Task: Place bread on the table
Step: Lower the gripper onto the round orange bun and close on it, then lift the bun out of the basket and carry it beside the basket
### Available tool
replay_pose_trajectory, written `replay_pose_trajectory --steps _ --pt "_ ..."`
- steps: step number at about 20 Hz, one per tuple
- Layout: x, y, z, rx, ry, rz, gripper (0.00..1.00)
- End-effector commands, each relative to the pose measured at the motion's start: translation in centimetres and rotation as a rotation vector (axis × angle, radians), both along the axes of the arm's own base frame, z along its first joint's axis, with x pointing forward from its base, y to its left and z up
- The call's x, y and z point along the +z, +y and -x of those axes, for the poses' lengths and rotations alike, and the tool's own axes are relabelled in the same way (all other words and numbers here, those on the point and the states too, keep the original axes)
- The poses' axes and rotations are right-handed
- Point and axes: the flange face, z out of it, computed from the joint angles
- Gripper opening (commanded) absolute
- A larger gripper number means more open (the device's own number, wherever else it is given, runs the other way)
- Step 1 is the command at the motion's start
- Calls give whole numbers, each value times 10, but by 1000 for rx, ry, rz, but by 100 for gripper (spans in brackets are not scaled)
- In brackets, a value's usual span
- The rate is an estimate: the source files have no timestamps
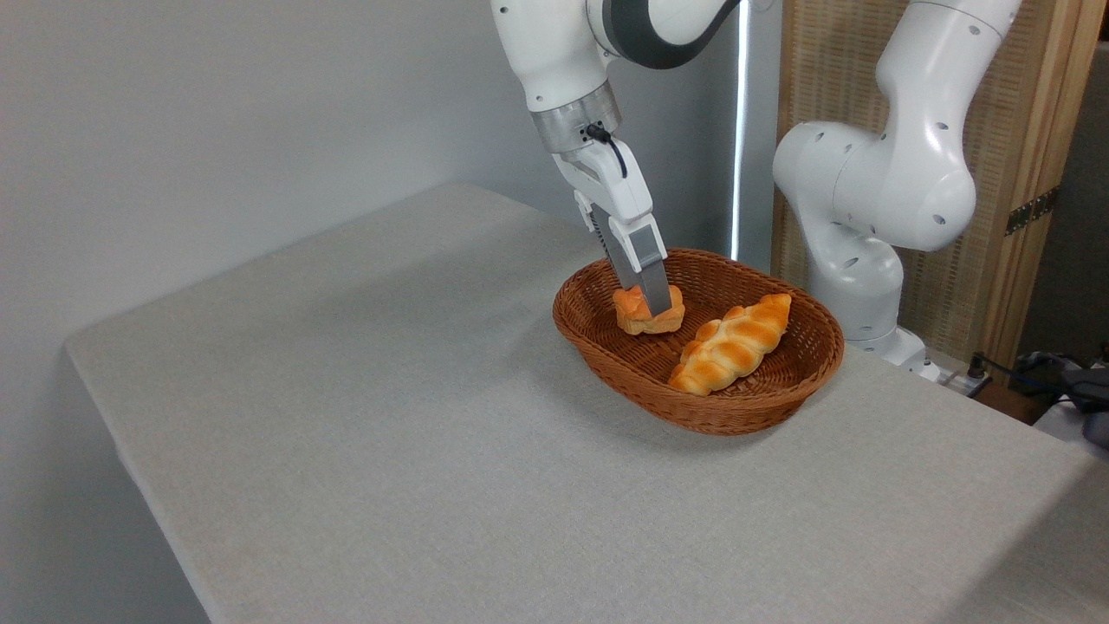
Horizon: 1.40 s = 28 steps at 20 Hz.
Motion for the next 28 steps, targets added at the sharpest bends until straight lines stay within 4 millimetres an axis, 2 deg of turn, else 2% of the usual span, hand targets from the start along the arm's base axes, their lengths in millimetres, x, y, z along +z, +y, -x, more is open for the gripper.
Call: replay_pose_trajectory --steps 1,4,10,15,17,18,28 --pt "-11 0 4 -9 1 29 100" --pt "-22 -9 10 -37 0 4 100" --pt "-28 -10 11 -31 0 21 99" --pt "-29 -11 11 -40 8 36 57" --pt "-29 -12 11 -43 19 66 46" --pt "-30 -12 12 -44 22 65 43" --pt "-29 -11 11 -49 22 67 41"
